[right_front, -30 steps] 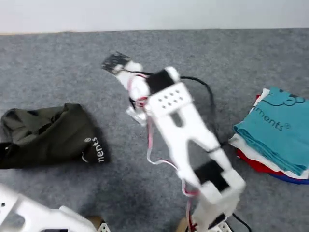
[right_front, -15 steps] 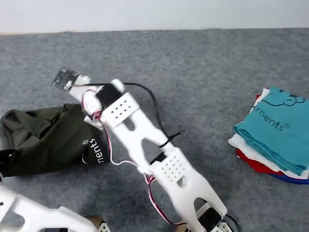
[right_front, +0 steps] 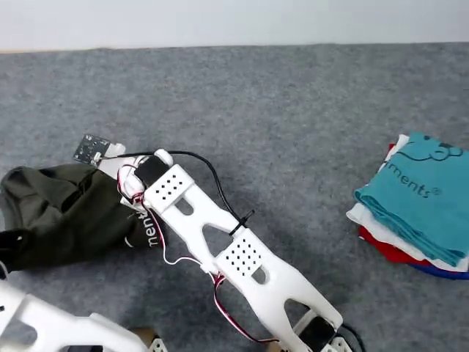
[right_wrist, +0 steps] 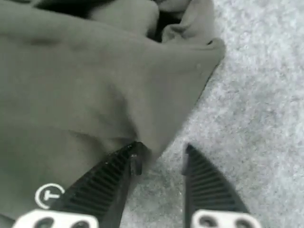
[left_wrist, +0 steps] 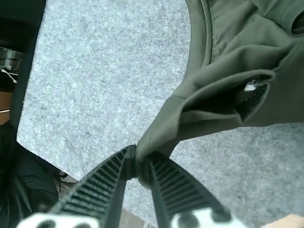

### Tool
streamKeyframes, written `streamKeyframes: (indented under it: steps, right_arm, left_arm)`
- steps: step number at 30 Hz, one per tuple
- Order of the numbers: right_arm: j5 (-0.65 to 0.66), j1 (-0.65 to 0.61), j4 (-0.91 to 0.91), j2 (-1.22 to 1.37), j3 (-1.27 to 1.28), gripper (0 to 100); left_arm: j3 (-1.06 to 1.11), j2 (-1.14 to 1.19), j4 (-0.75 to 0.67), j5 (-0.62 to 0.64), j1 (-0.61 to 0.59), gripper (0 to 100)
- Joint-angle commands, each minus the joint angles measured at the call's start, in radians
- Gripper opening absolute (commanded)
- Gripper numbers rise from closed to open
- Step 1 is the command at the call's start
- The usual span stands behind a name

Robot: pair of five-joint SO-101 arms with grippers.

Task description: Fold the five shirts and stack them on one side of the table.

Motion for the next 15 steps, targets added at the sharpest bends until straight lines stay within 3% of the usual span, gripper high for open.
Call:
streamKeyframes:
  steps: [1,5,15]
  right_arm:
    - [0.02,0.002,-0.018,-0.019,-0.061,0.6]
    - [0.107,0.013,0.015,-0.053,-0.063,0.9]
    - [0.12,0.11,0.058,-0.286,-0.057,1.0]
  left_arm:
    - [-0.001,-0.02,-0.026,-0.008,0.0,0]
    - [-0.002,-0.02,-0.037,-0.008,0.0,0]
    - [-0.096,-0.02,-0.077,0.031,0.026,0]
